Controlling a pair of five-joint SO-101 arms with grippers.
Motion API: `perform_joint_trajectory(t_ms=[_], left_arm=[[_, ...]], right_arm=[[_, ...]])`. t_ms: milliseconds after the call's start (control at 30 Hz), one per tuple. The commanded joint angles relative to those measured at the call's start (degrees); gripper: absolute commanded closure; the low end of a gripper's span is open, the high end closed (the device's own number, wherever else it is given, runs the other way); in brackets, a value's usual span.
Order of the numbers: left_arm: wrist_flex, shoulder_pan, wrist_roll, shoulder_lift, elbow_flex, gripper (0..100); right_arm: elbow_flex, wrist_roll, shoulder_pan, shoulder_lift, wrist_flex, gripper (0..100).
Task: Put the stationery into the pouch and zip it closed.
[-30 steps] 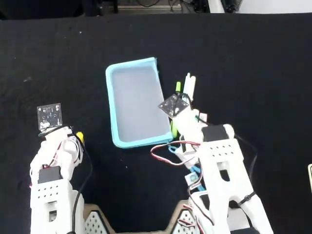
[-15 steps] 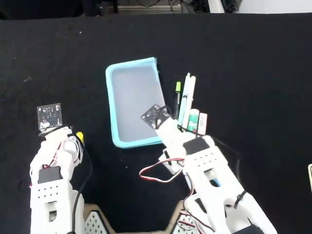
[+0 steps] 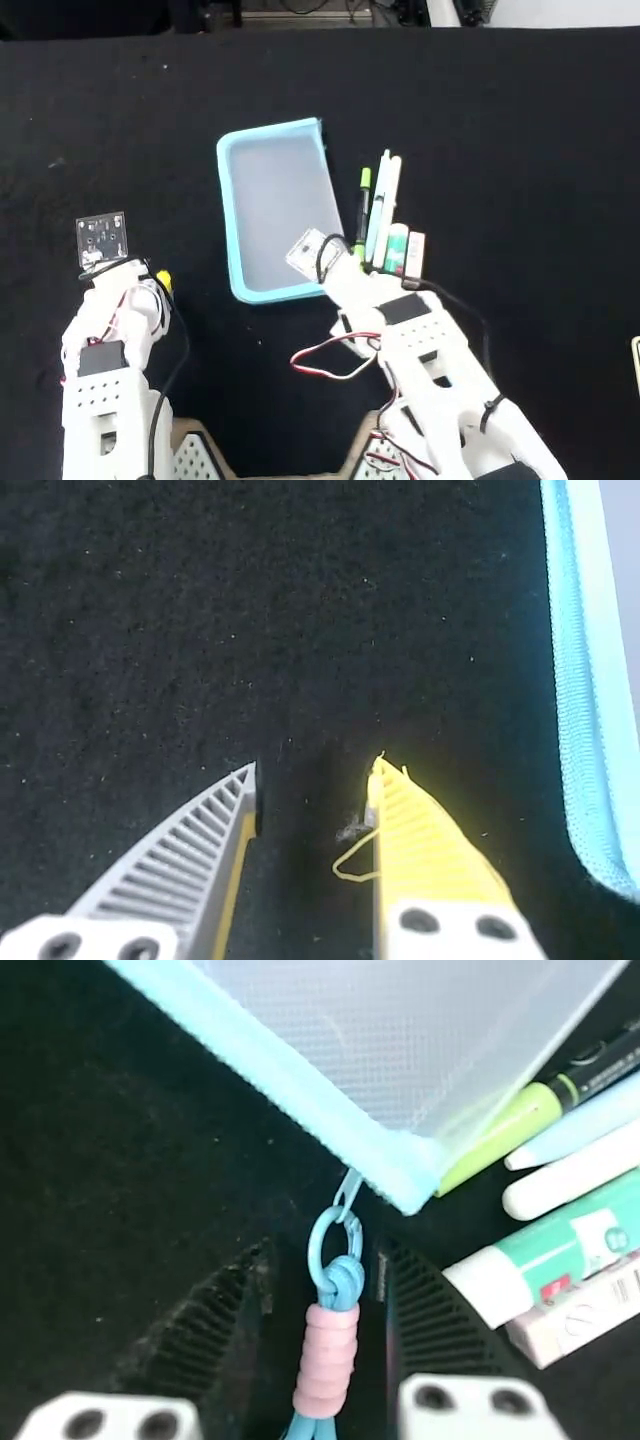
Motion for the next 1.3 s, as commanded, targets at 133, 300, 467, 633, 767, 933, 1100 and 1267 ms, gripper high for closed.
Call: perform_joint_trajectory(t_ms=[133, 300, 467, 633, 767, 933, 1100, 1267], left_arm=[[-0.7, 0.4, -0.53, 0.18, -2.77, 82], [-0.7, 0.48, -0.53, 0.18, -2.77, 82], [-0.79, 0.57, -0.53, 0.18, -2.77, 82], [-0.79, 0.57, -0.53, 0.18, -2.77, 82], [-0.7, 0.57, -0.53, 0.18, -2.77, 82], [-0.7, 0.57, -0.53, 0.18, -2.77, 82], [-0.44, 0.48, -0.53, 0.18, -3.3, 82], [1.67, 0.48, -0.53, 0.18, -5.14, 82]], right_arm=[[1.71, 2.55, 1.05, -1.54, -4.57, 83.6], [2.24, 3.25, 1.85, -1.8, -5.27, 83.6], [1.63, 3.25, 2.46, -1.54, -5.27, 90.0], [1.1, 2.9, 2.55, -1.54, -5.1, 97.7], [-0.04, 2.9, 2.55, -1.89, -4.92, 98.8], [-10.24, 2.81, 2.11, -1.98, 5.45, 98.8], [-24.31, -0.18, 1.32, -1.98, 16.53, 98.8], [-32.92, -0.26, -8.53, -1.98, 22.24, 98.8]])
